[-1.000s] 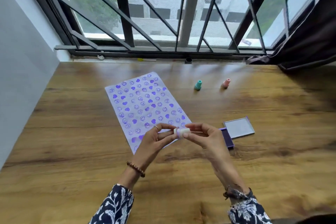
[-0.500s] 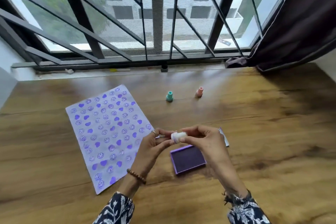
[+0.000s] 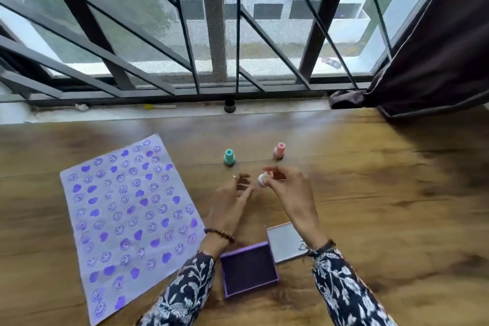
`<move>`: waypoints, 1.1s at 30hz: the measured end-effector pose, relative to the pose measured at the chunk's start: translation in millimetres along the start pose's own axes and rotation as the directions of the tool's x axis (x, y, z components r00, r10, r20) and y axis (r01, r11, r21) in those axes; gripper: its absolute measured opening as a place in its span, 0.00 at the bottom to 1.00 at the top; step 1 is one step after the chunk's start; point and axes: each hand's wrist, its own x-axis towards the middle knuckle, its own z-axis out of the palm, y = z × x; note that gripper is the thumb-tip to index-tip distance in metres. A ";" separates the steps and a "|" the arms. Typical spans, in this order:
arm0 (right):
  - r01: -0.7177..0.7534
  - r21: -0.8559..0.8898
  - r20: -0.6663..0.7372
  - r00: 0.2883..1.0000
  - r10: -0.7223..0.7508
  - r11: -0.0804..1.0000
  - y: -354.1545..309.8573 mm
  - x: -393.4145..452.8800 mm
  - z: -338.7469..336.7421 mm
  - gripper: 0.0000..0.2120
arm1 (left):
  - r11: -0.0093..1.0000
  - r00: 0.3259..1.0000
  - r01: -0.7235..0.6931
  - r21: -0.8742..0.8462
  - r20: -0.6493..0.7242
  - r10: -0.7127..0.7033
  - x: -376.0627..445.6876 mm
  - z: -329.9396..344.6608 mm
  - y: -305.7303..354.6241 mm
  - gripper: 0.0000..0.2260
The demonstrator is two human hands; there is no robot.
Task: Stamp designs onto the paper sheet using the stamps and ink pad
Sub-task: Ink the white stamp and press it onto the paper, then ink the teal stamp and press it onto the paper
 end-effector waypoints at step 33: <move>0.110 0.265 0.003 0.993 -0.115 0.958 -18.0 -40.9 34.7 0.15 | 0.926 0.977 -0.086 0.367 -0.152 0.150 -31.0 -39.3 -12.7 0.13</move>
